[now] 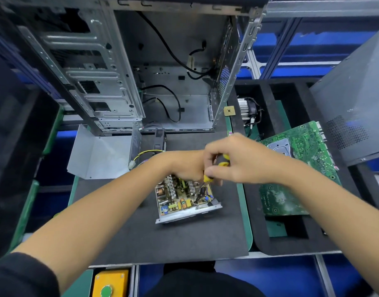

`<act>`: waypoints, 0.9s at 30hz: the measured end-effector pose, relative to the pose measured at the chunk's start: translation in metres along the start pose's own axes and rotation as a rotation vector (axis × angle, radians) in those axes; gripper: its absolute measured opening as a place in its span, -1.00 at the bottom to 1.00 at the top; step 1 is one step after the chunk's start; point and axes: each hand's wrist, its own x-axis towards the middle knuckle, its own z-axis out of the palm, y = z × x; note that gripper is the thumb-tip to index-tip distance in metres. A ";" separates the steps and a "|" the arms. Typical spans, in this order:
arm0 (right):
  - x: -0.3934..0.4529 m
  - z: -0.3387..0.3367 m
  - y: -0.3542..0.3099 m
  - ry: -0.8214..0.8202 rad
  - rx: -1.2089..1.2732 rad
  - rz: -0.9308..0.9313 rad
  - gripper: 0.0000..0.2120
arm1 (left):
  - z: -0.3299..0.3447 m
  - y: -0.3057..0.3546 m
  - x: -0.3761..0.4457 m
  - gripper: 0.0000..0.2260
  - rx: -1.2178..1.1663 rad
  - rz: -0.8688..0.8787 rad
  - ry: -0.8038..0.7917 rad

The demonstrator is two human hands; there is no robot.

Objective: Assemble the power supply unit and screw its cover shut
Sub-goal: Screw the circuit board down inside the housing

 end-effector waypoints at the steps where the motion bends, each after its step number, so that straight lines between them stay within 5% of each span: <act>1: 0.002 -0.009 -0.002 0.022 0.019 -0.004 -0.92 | -0.005 0.002 -0.005 -0.71 -0.006 0.010 0.021; 8: 0.018 -0.039 -0.008 0.182 0.205 0.005 -0.89 | -0.035 -0.021 -0.056 -0.72 -0.122 -0.061 0.399; 13: 0.030 -0.034 -0.014 0.250 0.235 0.035 -0.89 | -0.027 -0.040 -0.085 -0.59 -0.422 -0.188 0.304; 21: 0.036 -0.027 -0.024 0.297 0.261 0.089 -0.90 | -0.019 -0.046 -0.088 -0.98 -0.339 -0.181 0.423; 27: 0.031 -0.026 -0.027 0.299 0.256 0.132 -0.89 | -0.016 -0.047 -0.084 -0.92 -0.304 -0.166 0.472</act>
